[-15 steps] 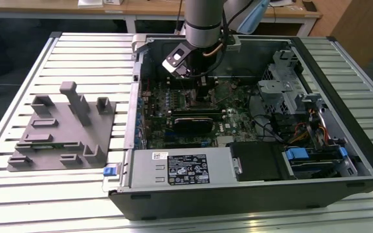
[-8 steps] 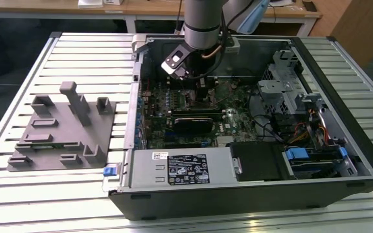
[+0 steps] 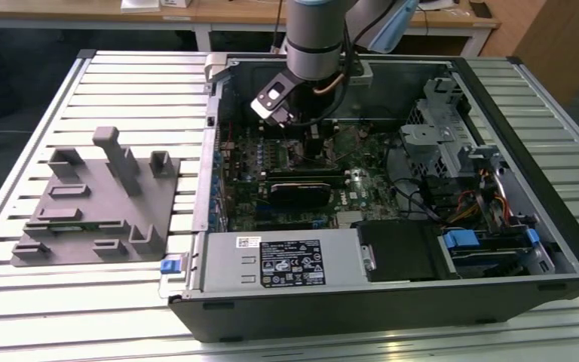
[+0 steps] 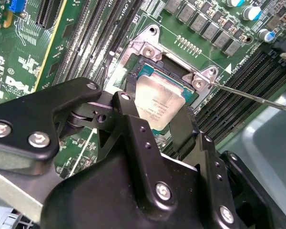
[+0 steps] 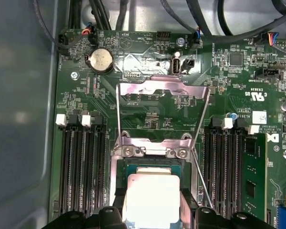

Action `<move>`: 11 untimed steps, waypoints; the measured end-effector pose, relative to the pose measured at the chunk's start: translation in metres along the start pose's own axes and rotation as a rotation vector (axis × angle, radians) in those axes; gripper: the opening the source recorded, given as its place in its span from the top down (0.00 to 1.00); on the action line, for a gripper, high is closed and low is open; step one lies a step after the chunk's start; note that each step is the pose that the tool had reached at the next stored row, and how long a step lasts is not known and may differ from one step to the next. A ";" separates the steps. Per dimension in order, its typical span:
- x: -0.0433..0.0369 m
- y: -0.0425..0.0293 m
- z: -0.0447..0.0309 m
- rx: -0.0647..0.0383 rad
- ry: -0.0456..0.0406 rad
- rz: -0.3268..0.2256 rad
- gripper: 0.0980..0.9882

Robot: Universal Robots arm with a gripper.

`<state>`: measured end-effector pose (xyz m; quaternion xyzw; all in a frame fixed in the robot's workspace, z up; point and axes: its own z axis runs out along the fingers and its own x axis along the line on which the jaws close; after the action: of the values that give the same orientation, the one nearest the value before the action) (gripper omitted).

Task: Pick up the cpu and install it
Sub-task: 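Place the cpu into insertion slot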

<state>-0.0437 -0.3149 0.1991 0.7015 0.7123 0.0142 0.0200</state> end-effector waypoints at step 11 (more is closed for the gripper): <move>-0.0001 0.0004 0.0043 0.000 -0.0004 0.002 0.52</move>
<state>-0.0431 -0.3150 0.1948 0.7022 0.7115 0.0140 0.0200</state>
